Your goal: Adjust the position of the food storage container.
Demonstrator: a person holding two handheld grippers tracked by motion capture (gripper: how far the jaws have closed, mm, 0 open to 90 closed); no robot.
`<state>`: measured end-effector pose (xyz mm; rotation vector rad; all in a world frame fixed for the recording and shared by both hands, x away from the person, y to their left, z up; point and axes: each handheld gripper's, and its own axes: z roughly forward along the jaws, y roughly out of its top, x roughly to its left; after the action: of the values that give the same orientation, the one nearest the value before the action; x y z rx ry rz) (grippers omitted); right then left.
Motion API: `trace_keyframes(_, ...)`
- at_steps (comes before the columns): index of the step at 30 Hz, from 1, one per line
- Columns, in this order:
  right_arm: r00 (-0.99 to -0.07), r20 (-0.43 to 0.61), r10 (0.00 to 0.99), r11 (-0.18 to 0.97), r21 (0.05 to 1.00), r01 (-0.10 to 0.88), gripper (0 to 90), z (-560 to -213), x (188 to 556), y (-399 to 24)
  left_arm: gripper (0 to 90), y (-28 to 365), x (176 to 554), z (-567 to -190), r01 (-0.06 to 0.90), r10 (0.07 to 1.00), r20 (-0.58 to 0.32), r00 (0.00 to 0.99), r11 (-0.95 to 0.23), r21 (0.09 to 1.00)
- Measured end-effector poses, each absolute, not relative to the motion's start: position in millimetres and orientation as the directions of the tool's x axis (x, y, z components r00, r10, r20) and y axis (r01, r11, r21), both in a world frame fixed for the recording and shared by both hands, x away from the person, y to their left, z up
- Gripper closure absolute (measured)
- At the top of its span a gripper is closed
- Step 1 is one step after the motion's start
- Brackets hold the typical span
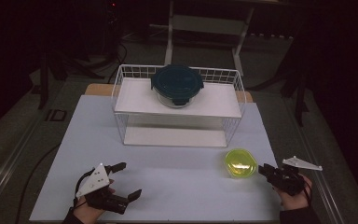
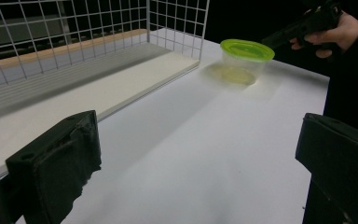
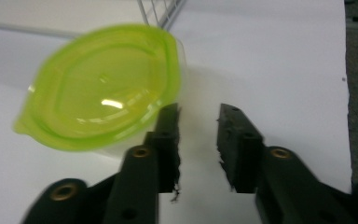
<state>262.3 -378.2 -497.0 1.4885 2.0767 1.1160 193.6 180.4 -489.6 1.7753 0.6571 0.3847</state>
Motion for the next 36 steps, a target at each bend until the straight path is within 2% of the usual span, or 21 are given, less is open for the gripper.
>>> trace_keyframes(4,-0.388,0.158,0.908,0.147,0.746,0.649,89.8,-504.3,265.2,-377.8,0.0,180.5,192.8,-488.9,0.227,0.607,-0.067,0.792,-0.191,0.955)
trace_keyframes(12,-0.415,0.147,0.898,0.192,0.718,0.669,90.0,-516.6,272.1,-365.7,0.0,178.9,192.1,-489.9,0.213,0.602,-0.048,0.797,-0.205,0.955)
trace_keyframes(29,-0.488,0.186,0.853,0.248,0.678,0.692,90.0,-530.8,276.2,-336.5,0.0,180.0,193.9,-490.0,0.228,0.583,-0.088,0.807,-0.17,0.959)
trace_keyframes(36,-0.493,0.165,0.854,0.267,0.674,0.689,90.0,-531.7,278.0,-334.1,0.0,180.3,193.7,-489.9,0.232,0.581,-0.098,0.808,-0.162,0.959)
